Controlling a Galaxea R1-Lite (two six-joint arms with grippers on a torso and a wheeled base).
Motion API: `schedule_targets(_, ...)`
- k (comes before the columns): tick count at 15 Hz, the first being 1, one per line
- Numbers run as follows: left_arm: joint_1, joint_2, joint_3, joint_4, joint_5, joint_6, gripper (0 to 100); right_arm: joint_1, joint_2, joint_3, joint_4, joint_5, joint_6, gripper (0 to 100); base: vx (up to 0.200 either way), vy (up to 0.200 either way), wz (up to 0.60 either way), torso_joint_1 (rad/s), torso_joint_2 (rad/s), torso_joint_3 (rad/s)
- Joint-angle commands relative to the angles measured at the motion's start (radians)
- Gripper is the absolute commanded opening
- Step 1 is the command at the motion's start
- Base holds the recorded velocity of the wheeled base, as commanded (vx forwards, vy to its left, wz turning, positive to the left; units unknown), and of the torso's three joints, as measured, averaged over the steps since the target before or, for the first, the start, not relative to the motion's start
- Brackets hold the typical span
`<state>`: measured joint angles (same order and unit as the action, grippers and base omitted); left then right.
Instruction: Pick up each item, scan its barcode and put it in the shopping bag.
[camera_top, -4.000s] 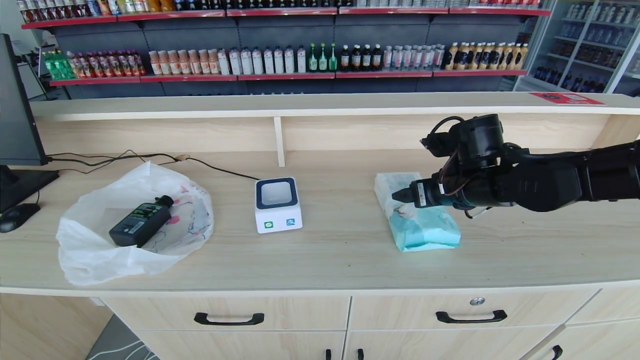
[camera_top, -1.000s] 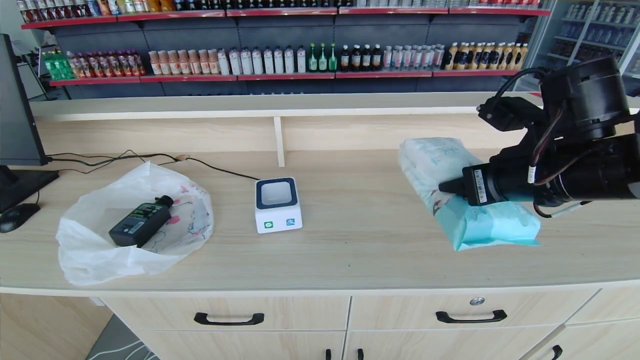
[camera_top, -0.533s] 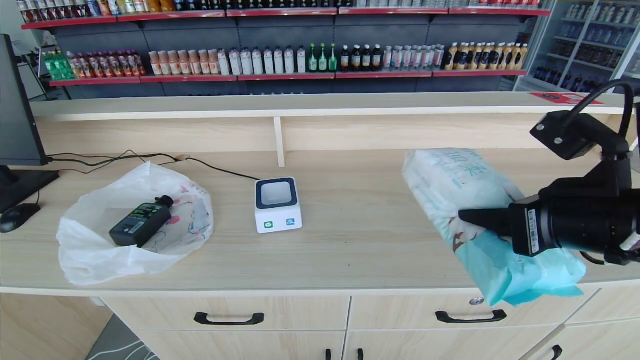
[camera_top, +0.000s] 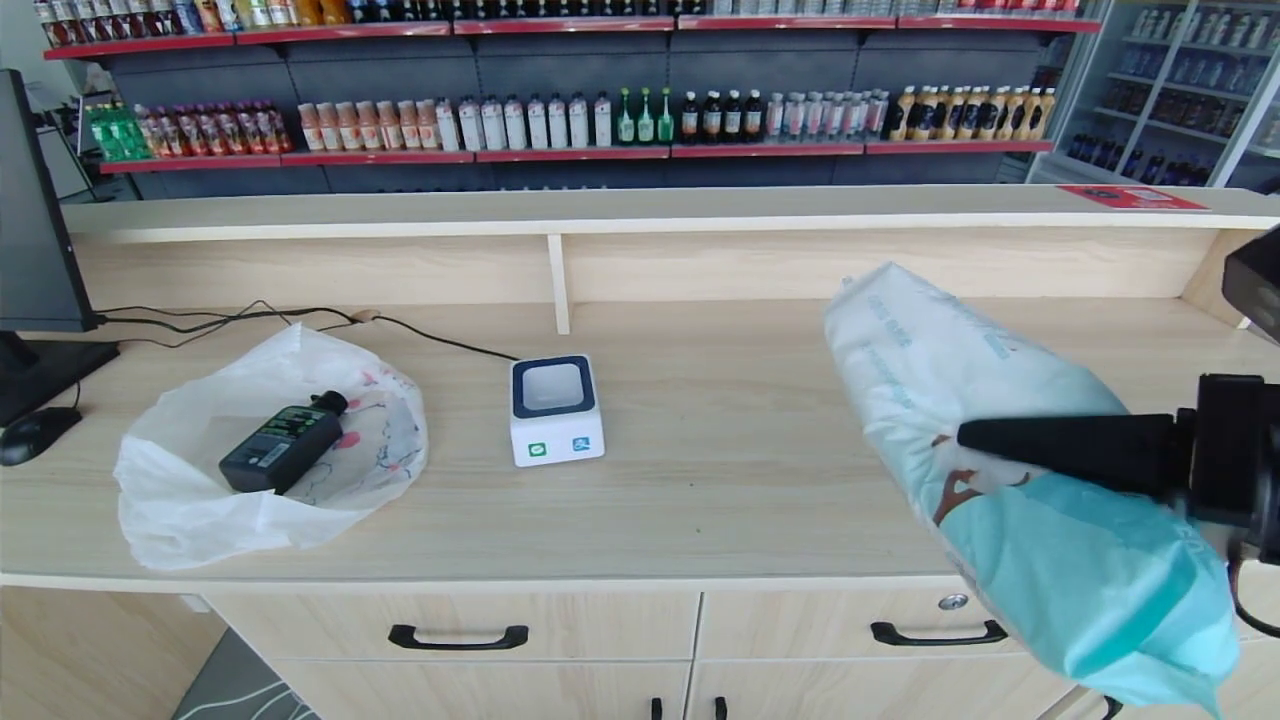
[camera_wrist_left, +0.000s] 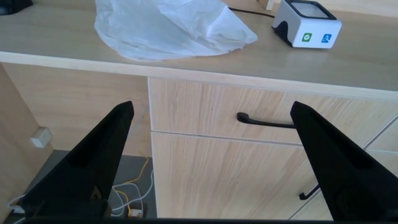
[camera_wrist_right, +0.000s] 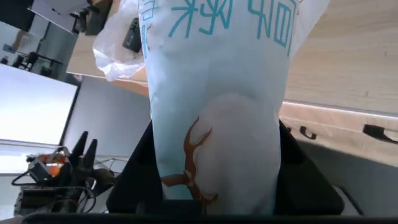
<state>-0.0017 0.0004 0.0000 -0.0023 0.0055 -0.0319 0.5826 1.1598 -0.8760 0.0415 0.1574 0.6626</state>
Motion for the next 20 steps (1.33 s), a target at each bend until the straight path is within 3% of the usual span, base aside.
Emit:
schedule_targets(1, 0.0, 0.0, 0.0, -0.001, 0.001, 0.0, 100, 0.005, -0.034, 0.031, -0.092, 0.05, 0.192, 0, 0.0, 0.0, 0.0, 0.0, 0.0, 0.0)
schedule_targets(4, 0.0, 0.0, 0.0, -0.001, 0.001, 0.0, 100, 0.005, -0.083, 0.13, -0.189, 0.264, 0.405, 0, 0.0, 0.0, 0.0, 0.0, 0.0, 0.0)
schedule_targets(8, 0.0, 0.0, 0.0, -0.001, 0.001, 0.0, 100, 0.019, -0.063, 0.278, -0.31, 0.313, 0.466, 0, 0.0, 0.0, 0.0, 0.0, 0.0, 0.0)
schedule_targets(12, 0.0, 0.0, 0.0, -0.001, 0.001, 0.0, 100, 0.017, -0.022, 0.235, -0.446, 0.361, 0.75, 0, 0.0, 0.0, 0.0, 0.0, 0.0, 0.0)
schedule_targets(15, 0.0, 0.0, 0.0, -0.001, 0.001, 0.0, 100, 0.017, -0.011, 0.196, -0.45, 0.444, 0.882, 0, 0.0, 0.0, 0.0, 0.0, 0.0, 0.0)
schedule_targets(20, 0.0, 0.0, 0.0, -0.001, 0.001, 0.0, 100, -0.052, -0.012, 0.137, -0.471, 0.703, 1.151, 0, 0.0, 0.0, 0.0, 0.0, 0.0, 0.0)
